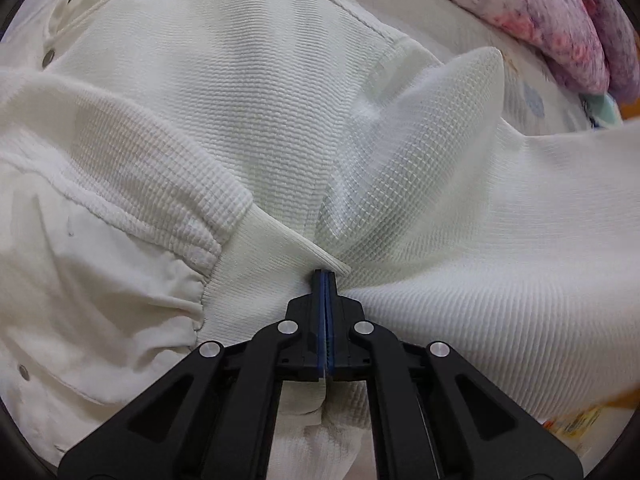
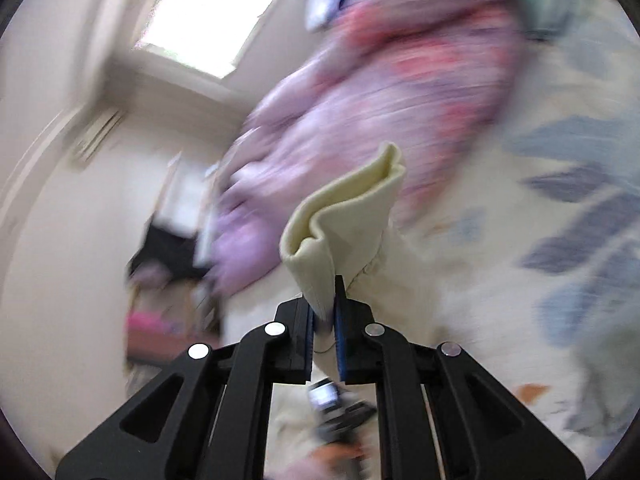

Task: Fold large clothes
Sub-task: 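Fold the held sleeve across the jacket front toward the left tool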

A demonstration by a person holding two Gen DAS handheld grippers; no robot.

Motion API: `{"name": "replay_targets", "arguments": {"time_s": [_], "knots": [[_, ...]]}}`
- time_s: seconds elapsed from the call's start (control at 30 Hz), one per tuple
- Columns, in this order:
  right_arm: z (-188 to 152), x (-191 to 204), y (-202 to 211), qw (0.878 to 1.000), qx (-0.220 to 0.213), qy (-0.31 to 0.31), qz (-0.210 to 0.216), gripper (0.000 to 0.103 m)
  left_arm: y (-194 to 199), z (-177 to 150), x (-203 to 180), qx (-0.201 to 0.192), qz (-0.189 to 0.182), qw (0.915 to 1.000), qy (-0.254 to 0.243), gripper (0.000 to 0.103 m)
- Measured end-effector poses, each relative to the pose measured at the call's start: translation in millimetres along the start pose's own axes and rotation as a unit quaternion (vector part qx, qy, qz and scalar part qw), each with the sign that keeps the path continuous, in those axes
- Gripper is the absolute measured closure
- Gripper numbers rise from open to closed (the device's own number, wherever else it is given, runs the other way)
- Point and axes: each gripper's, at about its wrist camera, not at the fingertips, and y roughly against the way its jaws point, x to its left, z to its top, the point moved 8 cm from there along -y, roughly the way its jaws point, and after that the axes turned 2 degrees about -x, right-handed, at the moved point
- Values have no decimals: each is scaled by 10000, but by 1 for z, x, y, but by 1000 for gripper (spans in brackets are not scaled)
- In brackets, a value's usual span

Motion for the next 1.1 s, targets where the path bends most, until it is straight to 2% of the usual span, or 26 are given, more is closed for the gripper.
{"name": "replay_targets", "arguments": {"time_s": [0.1,0.2,0.23,0.33,0.43,0.5,0.6,0.73,0.8,0.9,0.97,1.07,1.1], "knots": [[-30,76,-37,9952,507,658,510,95,2,-1,2,-33,-114,9999,124,100],[-59,119,-73,9901,837,935,624,95,14,-2,2,151,-145,9997,94,100],[-66,128,-80,9892,873,1001,615,95,28,-1,3,124,-174,9998,56,100],[-99,164,-116,9857,1057,1228,466,95,91,7,18,-293,-442,9985,-93,100],[-125,185,-147,9846,1120,1304,313,95,144,14,49,-568,-529,9967,-229,100],[-150,199,-178,9844,1153,1321,118,95,169,17,67,-706,-434,9959,-374,100],[-185,210,-227,9842,1367,1121,56,95,208,23,113,-974,-329,9930,-576,100],[-241,222,-297,9783,1694,1177,-202,95,244,29,181,-1152,-201,9918,-516,100],[-268,223,-325,9740,1883,1216,-330,95,257,27,222,-1206,-106,9920,-346,100],[-311,210,-372,9586,2216,1576,-844,95,260,22,279,-1147,25,9933,141,100],[-340,198,-395,9494,2483,1625,-1029,95,254,17,314,-1038,198,9936,408,100],[-379,175,-435,9324,2992,1696,-1109,84,247,11,351,-885,315,9924,795,100],[-390,168,-442,9267,3207,1637,-1073,73,246,8,358,-862,342,9920,861,99]]}}
